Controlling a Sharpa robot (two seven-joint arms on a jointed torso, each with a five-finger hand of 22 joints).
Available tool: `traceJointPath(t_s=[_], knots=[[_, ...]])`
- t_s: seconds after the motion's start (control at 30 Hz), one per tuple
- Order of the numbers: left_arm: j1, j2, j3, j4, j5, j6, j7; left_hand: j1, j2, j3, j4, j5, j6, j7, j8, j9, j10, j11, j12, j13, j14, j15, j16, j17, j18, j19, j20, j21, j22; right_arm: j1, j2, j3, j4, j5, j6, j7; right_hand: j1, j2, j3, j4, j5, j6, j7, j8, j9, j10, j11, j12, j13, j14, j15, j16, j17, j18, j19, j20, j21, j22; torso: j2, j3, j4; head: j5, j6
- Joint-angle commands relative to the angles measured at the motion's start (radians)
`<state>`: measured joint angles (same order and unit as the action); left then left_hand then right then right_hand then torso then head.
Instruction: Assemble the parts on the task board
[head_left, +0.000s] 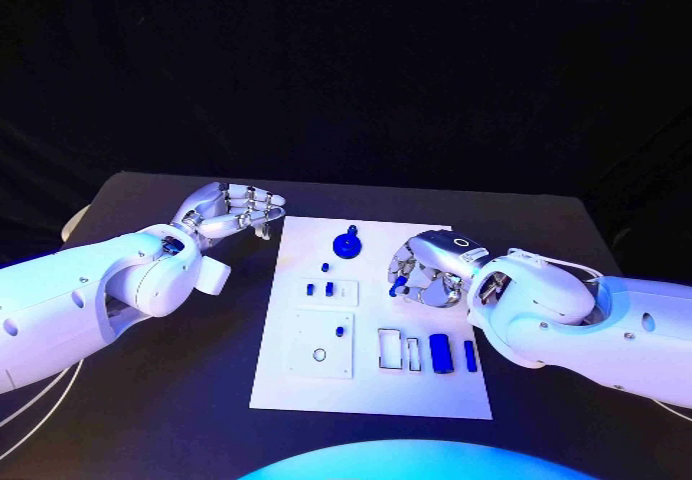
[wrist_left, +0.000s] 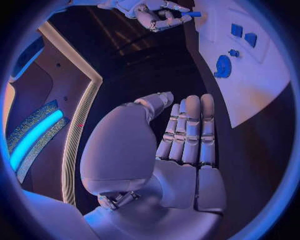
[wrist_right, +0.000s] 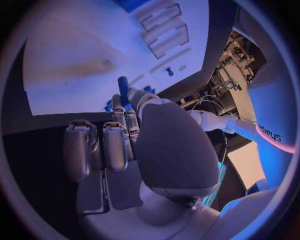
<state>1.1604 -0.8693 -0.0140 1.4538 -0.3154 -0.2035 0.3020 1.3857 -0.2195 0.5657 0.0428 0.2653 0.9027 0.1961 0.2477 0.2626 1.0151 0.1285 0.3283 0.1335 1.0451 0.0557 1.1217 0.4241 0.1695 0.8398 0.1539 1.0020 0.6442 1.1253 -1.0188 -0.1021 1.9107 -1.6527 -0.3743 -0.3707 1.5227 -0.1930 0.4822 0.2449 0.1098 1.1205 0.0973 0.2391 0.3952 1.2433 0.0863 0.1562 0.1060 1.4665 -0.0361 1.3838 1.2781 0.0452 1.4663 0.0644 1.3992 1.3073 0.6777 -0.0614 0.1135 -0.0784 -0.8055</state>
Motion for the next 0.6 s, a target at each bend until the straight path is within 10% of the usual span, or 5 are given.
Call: traceJointPath(t_s=[0.03, 0.6], knots=[[-0.003, 0.005, 0.001, 0.0, 0.006, 0.014, 0.007, 0.0, 0.012, -0.001, -0.006, 0.004, 0.004, 0.001, 0.006, -0.001, -0.006, 0.002, 0.004, 0.0, -0.007, 0.0, -0.005, -0.001, 0.014, -0.004, -0.001, -0.007, -0.001, 0.004, 0.017, 0.0, 0.034, 0.028, -0.036, 0.018, 0.003, 0.008, 0.031, -0.025, 0.004, 0.001, 0.001, 0.004, 0.005, 0.061, -0.054, -0.007, 0.003, 0.052, -0.008, 0.005, 0.001, -0.015, 0.071, -0.007, 0.003, 0.217, -0.001, -0.0001, 0.0, 0.004, 0.003], [-0.01, 0.02, 0.0, -0.003, 0.009, 0.018, 0.007, 0.002, 0.013, -0.001, -0.008, 0.004, 0.005, 0.001, 0.007, -0.001, -0.007, 0.002, 0.004, 0.001, -0.007, -0.001, -0.005, -0.001, 0.015, -0.004, -0.001, -0.007, -0.001, -0.07, 0.194, -0.009, 0.022, 0.02, -0.071, 0.083, -0.003, 0.006, 0.044, -0.038, 0.009, -0.005, 0.005, 0.008, 0.014, 0.064, -0.052, -0.017, 0.005, 0.052, -0.006, 0.005, 0.001, -0.015, 0.07, -0.007, 0.001, 0.218, 0.001, -0.003, 0.0014, 0.035, 0.005]])
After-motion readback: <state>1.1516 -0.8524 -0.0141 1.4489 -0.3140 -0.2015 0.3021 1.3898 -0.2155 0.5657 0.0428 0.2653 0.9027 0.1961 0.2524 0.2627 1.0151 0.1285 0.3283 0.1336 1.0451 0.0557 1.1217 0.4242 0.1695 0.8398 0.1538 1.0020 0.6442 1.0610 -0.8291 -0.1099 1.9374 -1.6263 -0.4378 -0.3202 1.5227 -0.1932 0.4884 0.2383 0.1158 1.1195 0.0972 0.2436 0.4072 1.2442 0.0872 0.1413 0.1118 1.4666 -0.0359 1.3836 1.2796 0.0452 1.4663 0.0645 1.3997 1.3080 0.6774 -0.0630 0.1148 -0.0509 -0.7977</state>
